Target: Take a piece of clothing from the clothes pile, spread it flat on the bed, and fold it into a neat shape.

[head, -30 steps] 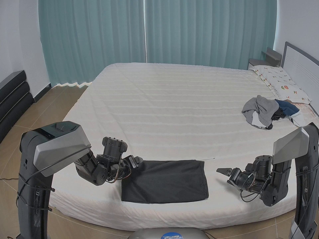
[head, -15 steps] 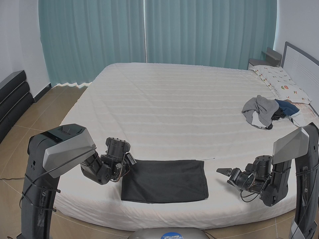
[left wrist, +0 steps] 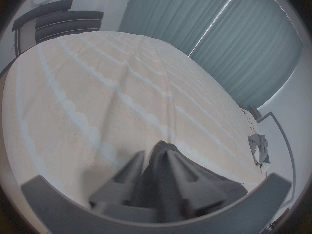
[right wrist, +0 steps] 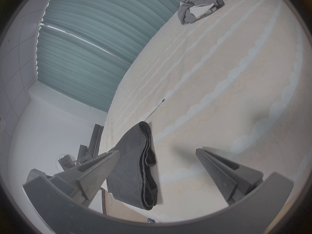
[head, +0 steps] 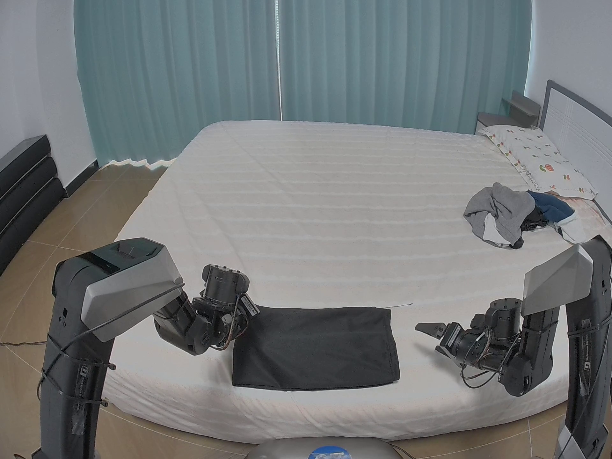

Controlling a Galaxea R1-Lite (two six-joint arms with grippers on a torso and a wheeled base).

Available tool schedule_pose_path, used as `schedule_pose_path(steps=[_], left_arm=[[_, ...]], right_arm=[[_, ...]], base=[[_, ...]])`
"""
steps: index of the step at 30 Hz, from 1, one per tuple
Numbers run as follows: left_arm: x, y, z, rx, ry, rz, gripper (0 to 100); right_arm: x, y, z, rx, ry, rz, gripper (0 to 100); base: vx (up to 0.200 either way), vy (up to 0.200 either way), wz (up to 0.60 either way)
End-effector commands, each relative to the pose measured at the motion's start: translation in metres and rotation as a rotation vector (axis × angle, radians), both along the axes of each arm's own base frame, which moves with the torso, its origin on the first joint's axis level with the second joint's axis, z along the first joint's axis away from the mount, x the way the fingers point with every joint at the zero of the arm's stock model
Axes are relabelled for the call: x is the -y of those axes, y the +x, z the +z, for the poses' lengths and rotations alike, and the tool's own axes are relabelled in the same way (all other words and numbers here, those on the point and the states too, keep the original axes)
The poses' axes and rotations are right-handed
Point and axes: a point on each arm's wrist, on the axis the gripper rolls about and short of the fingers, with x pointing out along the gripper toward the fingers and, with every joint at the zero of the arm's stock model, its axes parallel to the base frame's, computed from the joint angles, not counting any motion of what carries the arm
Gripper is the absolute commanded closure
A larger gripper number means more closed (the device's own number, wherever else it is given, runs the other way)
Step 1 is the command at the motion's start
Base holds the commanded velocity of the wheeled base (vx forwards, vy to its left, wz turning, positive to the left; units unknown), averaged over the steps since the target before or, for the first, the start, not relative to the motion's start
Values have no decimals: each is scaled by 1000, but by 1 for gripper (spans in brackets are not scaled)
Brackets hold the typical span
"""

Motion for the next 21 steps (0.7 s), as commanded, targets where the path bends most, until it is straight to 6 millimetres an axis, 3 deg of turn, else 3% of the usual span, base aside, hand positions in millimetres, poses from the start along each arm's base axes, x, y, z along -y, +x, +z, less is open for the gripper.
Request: schedule_pose_path(steps=[1,7,11,14,15,17,19,20,21], left_arm=[[-1,1,8,13,-27,10,0],[-16,7,16,24,-48,44,0],[-30,11,34,63,-66,73,0],[-37,6,48,74,-85,67,0],[-42,-6,52,64,-79,68,0],[-47,-16,61,77,-84,75,0],[-59,-44,99,169,-120,76,0],[-63,-58,110,193,-120,69,0],[-63,-59,111,196,-120,68,0]], right_arm=[[0,1,1,17,3,-1,0],[1,5,7,47,-2,-14,0],[3,6,22,95,-2,-28,0],[5,-5,43,139,-25,-16,0],[8,-17,59,173,-55,-10,0],[11,-27,68,188,-78,-19,0],[15,-51,92,250,-158,-54,0],[18,-59,103,293,-200,-72,0],[18,-60,105,299,-205,-75,0]], base=[[0,0,0],[0,0,0],[0,0,0],[0,0,0],[0,0,0],[0,0,0],[0,0,0],[0,0,0],[0,0,0]])
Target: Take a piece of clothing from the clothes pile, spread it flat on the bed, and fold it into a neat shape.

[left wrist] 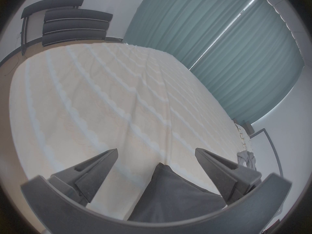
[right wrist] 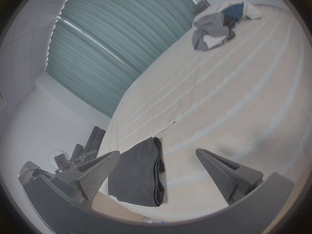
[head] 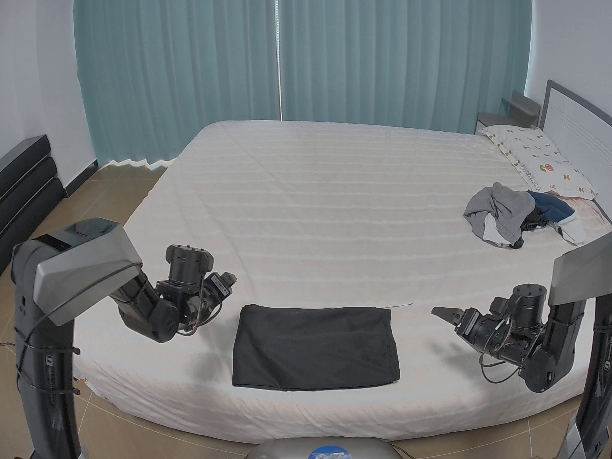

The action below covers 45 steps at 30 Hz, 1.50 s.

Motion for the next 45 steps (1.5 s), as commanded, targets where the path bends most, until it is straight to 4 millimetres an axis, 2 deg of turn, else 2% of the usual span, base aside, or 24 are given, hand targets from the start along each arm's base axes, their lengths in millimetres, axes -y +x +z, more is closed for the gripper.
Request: schedule_pose_path(steps=[1,3,4,6,7,8,13,14,17,19,20,21,23,24,27,35,40,45], left_arm=[[-26,-69,82,177,-27,-3,0],[-30,-87,98,223,-12,-12,0],[-35,-107,113,262,2,-20,0],[-42,-132,129,312,11,-30,0],[-43,-137,133,326,11,-32,0],[-48,-156,141,358,25,-41,0],[-61,-200,155,438,99,-31,0],[-61,-200,155,438,99,-31,0],[-70,-232,167,523,152,20,0],[-73,-248,167,539,160,22,0],[-73,-248,167,539,160,22,0],[-78,-263,167,557,193,50,0],[-84,-279,169,573,239,87,0],[-84,-280,169,573,242,90,0],[-94,-310,173,604,271,135,0],[-111,-366,160,615,391,172,0],[-117,-387,150,606,455,281,0],[-118,-409,137,617,550,332,0]], right_arm=[[13,-56,71,225,-155,-71,0],[16,-69,84,274,-186,-79,0],[20,-84,94,322,-214,-81,0],[23,-95,110,395,-230,-95,0],[23,-97,113,409,-235,-100,0],[26,-106,124,457,-241,-124,0],[33,-137,142,508,-279,-135,0],[33,-137,142,508,-279,-135,0],[36,-171,151,548,-284,-107,0],[38,-184,152,554,-285,-86,0],[38,-184,152,554,-285,-86,0],[39,-197,150,542,-291,-76,0],[41,-214,145,522,-293,-69,0],[41,-215,145,523,-293,-68,0],[44,-242,137,527,-327,-45,0],[51,-290,135,505,-409,-22,0],[53,-310,130,435,-437,-36,0],[53,-317,119,426,-524,-70,0]], base=[[0,0,0],[0,0,0],[0,0,0],[0,0,0],[0,0,0],[0,0,0],[0,0,0],[0,0,0],[0,0,0],[0,0,0],[0,0,0],[0,0,0],[0,0,0],[0,0,0],[0,0,0],[0,0,0],[0,0,0],[0,0,0]])
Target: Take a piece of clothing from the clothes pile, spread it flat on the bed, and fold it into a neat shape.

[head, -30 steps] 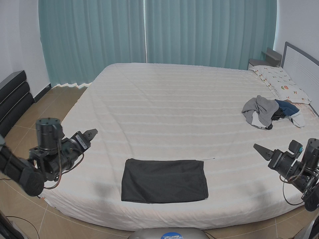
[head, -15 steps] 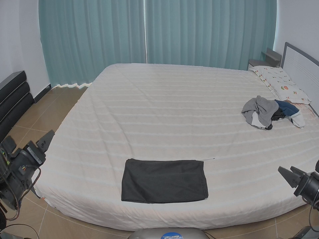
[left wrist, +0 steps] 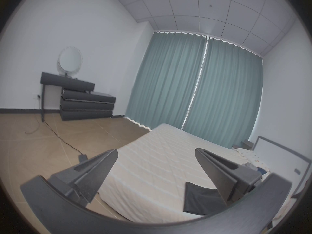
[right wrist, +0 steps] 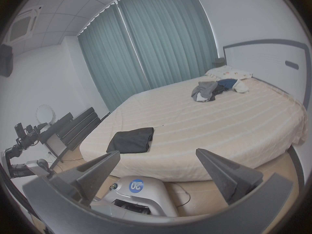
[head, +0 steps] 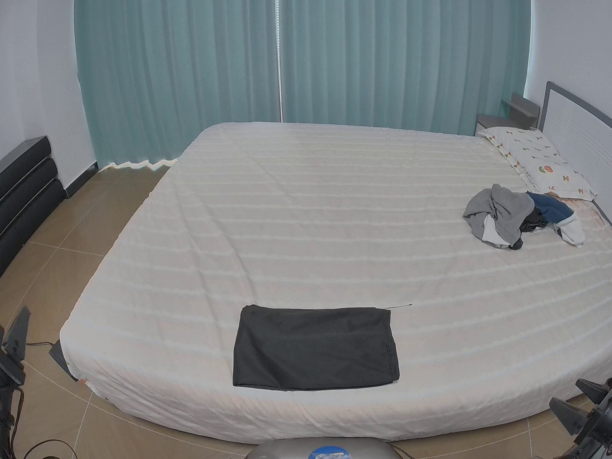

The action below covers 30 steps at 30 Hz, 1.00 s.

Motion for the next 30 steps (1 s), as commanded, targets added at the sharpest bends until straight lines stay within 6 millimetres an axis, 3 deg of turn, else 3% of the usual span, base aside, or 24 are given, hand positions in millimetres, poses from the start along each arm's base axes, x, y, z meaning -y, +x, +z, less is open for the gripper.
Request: schedule_pose_path(steps=[1,6,11,17,30], left_arm=[[-7,-52,-22,119,95,145,0],[-5,-64,-42,126,141,201,0],[-5,-60,-53,111,172,208,0],[-5,-53,-69,97,177,187,0],[1,-51,-74,60,225,-109,0]], right_arm=[[2,-34,2,222,-87,-49,0],[0,-42,-5,313,-245,-55,0],[0,-32,-20,331,-366,-26,0],[-1,-19,-29,482,-364,-50,0],[0,-19,-31,441,-265,-83,0]], base=[[0,0,0],[0,0,0],[0,0,0],[0,0,0],[0,0,0]])
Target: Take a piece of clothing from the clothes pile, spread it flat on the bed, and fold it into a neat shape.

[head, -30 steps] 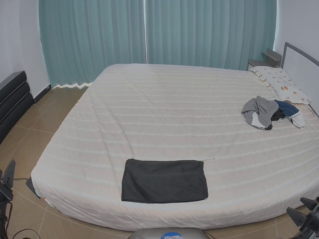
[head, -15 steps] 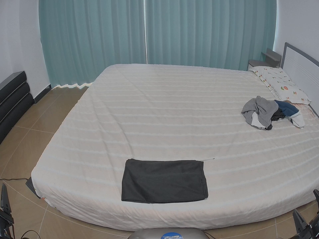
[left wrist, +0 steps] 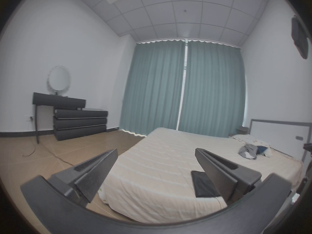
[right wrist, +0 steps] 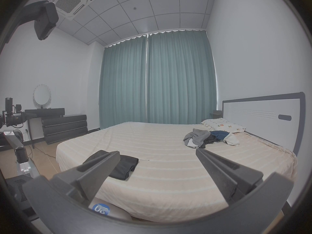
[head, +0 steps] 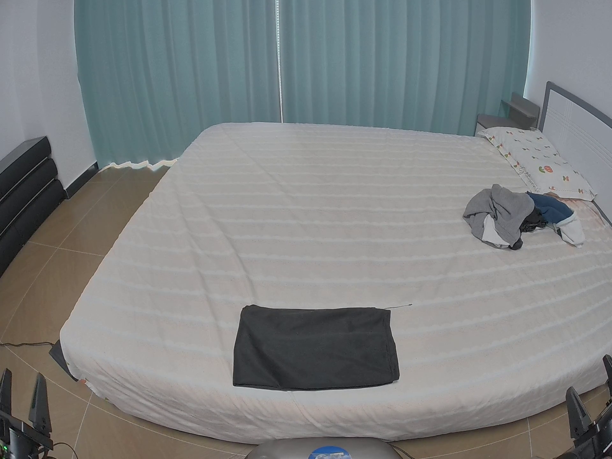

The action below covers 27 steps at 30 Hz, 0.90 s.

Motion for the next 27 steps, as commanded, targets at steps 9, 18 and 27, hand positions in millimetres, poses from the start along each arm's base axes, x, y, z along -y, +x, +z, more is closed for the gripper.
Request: schedule_pose_path(steps=[9,18,27], left_arm=[[4,2,-12,-93,147,-187,0],[4,2,-12,-89,115,-188,0],[5,2,-12,-93,154,-194,0]], right_arm=[[1,1,-10,-46,-54,-75,0],[2,1,-11,-60,-13,-73,0],[2,1,-11,-59,-7,-75,0]], base=[[0,0,0],[0,0,0],[0,0,0]])
